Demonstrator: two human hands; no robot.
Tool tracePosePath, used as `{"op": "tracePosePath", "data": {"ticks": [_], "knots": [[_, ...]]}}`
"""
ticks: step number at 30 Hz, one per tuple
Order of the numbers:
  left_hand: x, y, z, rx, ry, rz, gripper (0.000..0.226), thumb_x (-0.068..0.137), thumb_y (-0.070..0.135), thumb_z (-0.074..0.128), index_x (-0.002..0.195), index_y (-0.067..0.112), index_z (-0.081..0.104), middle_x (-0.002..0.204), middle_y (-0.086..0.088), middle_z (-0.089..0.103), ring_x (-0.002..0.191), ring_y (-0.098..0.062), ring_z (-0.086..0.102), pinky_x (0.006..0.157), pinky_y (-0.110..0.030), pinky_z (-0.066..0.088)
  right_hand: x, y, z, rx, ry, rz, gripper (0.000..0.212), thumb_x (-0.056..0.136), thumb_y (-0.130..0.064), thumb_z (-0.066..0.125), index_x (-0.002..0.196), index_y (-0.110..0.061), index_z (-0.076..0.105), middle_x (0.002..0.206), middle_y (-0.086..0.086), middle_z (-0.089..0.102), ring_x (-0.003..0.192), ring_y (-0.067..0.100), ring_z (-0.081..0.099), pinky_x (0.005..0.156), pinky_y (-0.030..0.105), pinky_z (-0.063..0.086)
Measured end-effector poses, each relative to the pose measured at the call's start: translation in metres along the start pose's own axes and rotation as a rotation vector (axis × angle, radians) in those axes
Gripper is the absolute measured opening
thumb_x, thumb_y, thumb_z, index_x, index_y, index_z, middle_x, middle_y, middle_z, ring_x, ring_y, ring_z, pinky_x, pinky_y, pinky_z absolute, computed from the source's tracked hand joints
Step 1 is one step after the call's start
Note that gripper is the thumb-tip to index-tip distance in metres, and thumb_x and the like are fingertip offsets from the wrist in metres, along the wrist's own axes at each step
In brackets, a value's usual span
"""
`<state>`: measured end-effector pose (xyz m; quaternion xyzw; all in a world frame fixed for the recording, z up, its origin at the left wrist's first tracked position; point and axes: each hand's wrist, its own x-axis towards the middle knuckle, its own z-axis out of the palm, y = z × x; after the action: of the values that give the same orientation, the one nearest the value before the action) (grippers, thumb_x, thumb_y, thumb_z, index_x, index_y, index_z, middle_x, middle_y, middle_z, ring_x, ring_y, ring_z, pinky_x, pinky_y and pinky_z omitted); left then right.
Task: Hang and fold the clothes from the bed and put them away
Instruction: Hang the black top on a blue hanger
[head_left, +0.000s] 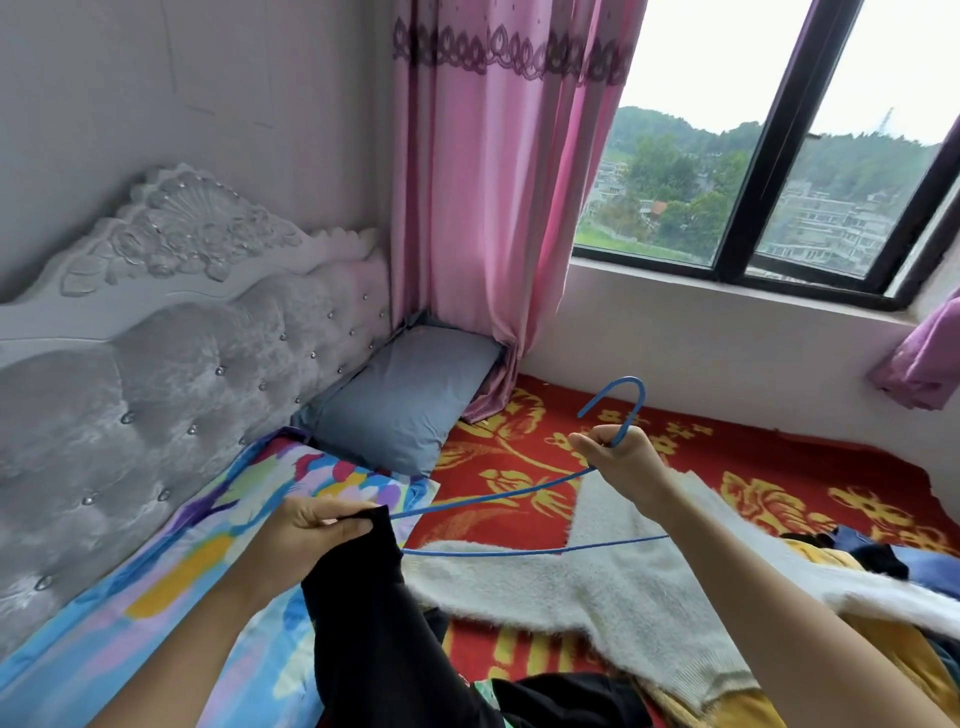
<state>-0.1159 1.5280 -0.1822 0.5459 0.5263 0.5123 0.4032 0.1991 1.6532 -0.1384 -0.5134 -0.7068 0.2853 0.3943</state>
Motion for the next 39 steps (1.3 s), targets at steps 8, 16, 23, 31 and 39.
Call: {"op": "tracePosePath", "data": {"ticks": [8, 16, 23, 31, 39], "knots": [[0.008, 0.017, 0.043, 0.52, -0.078, 0.298, 0.011, 0.079, 0.015, 0.073, 0.087, 0.022, 0.078, 0.079, 0.012, 0.074, 0.075, -0.003, 0.066, 0.073, -0.017, 0.047, -0.036, -0.032, 0.05, -0.06, 0.059, -0.121, 0.053, 0.094, -0.015, 0.055, 0.05, -0.019, 0.026, 0.046, -0.005, 0.024, 0.048, 0.016, 0.025, 0.052, 0.032, 0.023], [0.03, 0.033, 0.079, 1.04, -0.023, 0.544, 0.025, 0.081, 0.046, 0.067, 0.102, 0.033, 0.072, 0.091, 0.009, 0.072, 0.087, -0.013, 0.066, 0.073, -0.025, 0.045, -0.053, -0.034, 0.082, 0.361, 0.219, 0.136, 0.047, 0.098, -0.019, 0.045, 0.056, -0.015, 0.026, 0.05, -0.004, 0.023, 0.048, 0.01, 0.021, 0.05, 0.025, 0.022], [0.043, 0.057, 0.061, 0.969, -0.024, 0.644, 0.016, 0.067, 0.025, 0.084, 0.082, 0.025, 0.078, 0.072, 0.009, 0.072, 0.066, -0.013, 0.069, 0.056, -0.024, 0.048, -0.047, -0.044, 0.04, 0.47, 0.031, 0.021, 0.03, 0.097, -0.021, 0.045, 0.069, -0.011, 0.042, 0.048, -0.007, 0.046, 0.04, 0.004, 0.04, 0.046, 0.02, 0.035], [0.068, 0.12, -0.002, 0.54, 0.259, 0.491, 0.018, 0.077, 0.016, 0.075, 0.093, 0.025, 0.075, 0.094, 0.013, 0.069, 0.092, 0.0, 0.061, 0.08, -0.001, 0.038, -0.008, -0.011, -0.046, 0.534, 0.49, 0.212, 0.018, 0.098, -0.021, 0.041, 0.096, -0.014, 0.058, 0.099, 0.008, 0.062, 0.075, 0.013, 0.053, 0.066, 0.021, 0.038], [0.075, 0.194, 0.006, 0.487, 0.267, 0.621, 0.032, 0.081, 0.025, 0.072, 0.076, 0.055, 0.061, 0.081, 0.033, 0.06, 0.093, -0.006, 0.062, 0.095, -0.028, 0.044, 0.015, -0.035, -0.044, 1.577, 0.231, 0.074, 0.057, 0.091, -0.041, 0.037, 0.075, -0.003, 0.076, 0.081, 0.014, 0.071, 0.075, 0.027, 0.07, 0.069, 0.034, 0.059]]}}
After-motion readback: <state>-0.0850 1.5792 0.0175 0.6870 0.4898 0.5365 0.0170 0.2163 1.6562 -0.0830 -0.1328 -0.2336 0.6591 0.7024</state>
